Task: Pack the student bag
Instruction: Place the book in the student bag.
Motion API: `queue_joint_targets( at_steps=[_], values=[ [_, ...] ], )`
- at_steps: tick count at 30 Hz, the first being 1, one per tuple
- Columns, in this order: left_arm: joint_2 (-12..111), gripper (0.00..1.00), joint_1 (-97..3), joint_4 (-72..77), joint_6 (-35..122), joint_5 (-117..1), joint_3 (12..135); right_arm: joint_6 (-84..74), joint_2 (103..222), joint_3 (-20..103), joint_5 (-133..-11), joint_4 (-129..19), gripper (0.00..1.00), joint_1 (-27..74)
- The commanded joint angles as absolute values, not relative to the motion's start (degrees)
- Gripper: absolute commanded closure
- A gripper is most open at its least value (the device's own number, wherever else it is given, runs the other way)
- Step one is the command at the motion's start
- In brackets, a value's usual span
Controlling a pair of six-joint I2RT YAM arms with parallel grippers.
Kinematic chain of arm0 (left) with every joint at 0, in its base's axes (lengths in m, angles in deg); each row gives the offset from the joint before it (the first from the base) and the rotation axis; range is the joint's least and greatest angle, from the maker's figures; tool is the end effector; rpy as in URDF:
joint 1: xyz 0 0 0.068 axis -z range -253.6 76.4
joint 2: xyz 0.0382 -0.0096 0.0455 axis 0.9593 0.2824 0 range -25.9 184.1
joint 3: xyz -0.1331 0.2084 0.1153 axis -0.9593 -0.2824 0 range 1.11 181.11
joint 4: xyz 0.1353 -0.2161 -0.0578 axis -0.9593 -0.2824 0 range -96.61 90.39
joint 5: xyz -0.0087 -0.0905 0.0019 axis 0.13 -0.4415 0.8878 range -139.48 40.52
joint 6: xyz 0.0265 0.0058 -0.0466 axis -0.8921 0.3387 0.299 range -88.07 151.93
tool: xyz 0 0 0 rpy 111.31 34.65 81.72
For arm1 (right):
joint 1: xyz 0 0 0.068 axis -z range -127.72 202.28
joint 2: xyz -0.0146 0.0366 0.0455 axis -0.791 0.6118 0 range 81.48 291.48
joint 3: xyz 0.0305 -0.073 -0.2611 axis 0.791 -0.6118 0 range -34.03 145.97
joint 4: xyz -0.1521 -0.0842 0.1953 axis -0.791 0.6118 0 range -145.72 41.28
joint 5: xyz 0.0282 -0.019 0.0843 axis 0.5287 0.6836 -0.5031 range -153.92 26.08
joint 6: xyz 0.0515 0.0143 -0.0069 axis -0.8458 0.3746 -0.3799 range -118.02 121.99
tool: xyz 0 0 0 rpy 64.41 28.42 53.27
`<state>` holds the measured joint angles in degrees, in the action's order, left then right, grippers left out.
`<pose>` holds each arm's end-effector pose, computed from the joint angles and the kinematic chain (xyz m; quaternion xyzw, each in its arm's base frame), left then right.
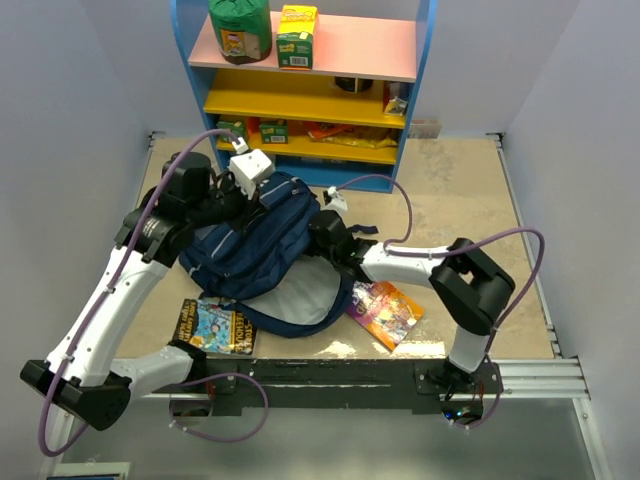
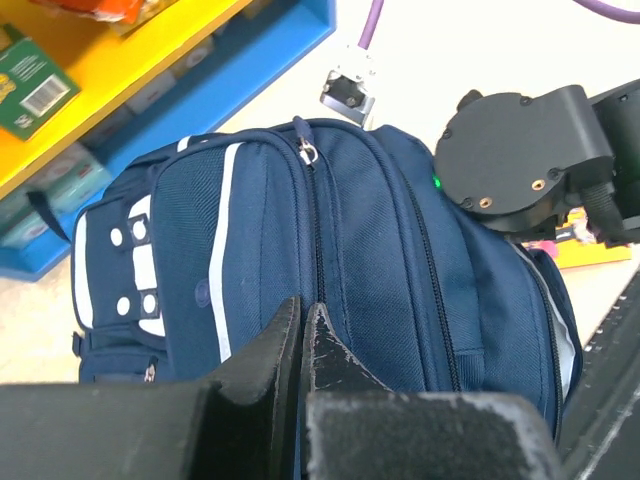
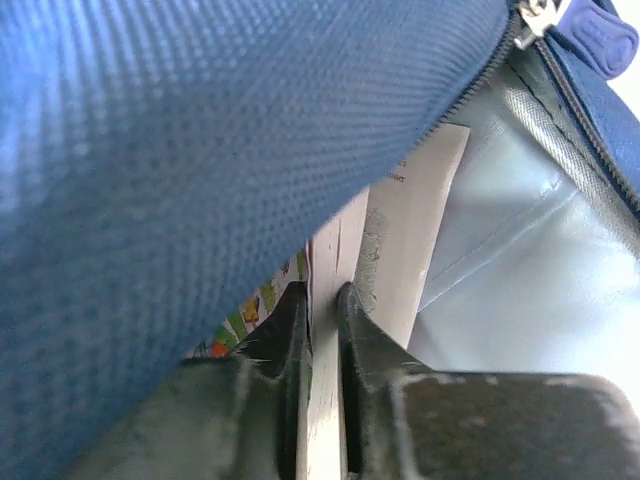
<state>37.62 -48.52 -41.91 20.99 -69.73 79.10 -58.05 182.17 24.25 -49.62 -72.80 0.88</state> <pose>0.1936 -0.1042 0.4190 0.3469 0.7737 -0.2120 0.4859 0.2492 0.2980 0.2056 0.1295 0.8310 0.3793 0.3859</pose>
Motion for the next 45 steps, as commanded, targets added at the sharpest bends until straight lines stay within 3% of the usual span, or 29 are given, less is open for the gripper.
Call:
queue_joint_targets(
  at_steps=[1,2,5,6,9,13,18,23,37,45],
  values=[
    [34.5,1.00,-48.4,-31.0,20.2,-70.3,79.8,-55.8,183.5,30.0,-49.8,-78.9,0.78,0.2],
    [34.6,1.00,-48.4,-30.7,20.1,-67.8,78.2,-55.1,183.2,30.0,-50.7,-77.7,0.63,0.2],
    [34.8,1.00,-48.4,-29.2,19.5,-62.7,74.6,-50.2,179.6,29.9,-50.2,-72.7,0.45,0.2],
    [34.8,1.00,-48.4,-28.7,19.4,-61.7,73.7,-47.5,178.3,29.8,-49.8,-71.3,0.26,0.1],
    [35.2,1.00,-48.5,-27.0,19.4,-58.1,71.3,-43.2,172.0,27.7,-49.5,-67.2,0.02,0.2],
    [35.1,1.00,-48.9,-26.1,20.1,-55.9,69.7,-40.9,160.5,22.8,-41.4,-60.0,0.01,0.3],
    [33.9,1.00,-49.0,-26.8,19.9,-56.1,69.6,-45.3,148.0,18.6,-29.3,-37.9,0.01,2.7],
    [33.6,1.00,-49.0,-28.5,19.9,-57.9,69.8,-50.2,146.6,15.8,-27.7,-23.5,0.01,3.9],
    [32.4,1.00,-49.0,-32.7,18.3,-60.6,72.4,-48.5,146.0,6.8,-39.7,-23.8,0.01,7.9],
    [32.4,1.00,-49.0,-33.8,18.7,-61.5,73.1,-44.8,154.8,7.8,-39.2,-23.5,0.01,8.4]
  ],
)
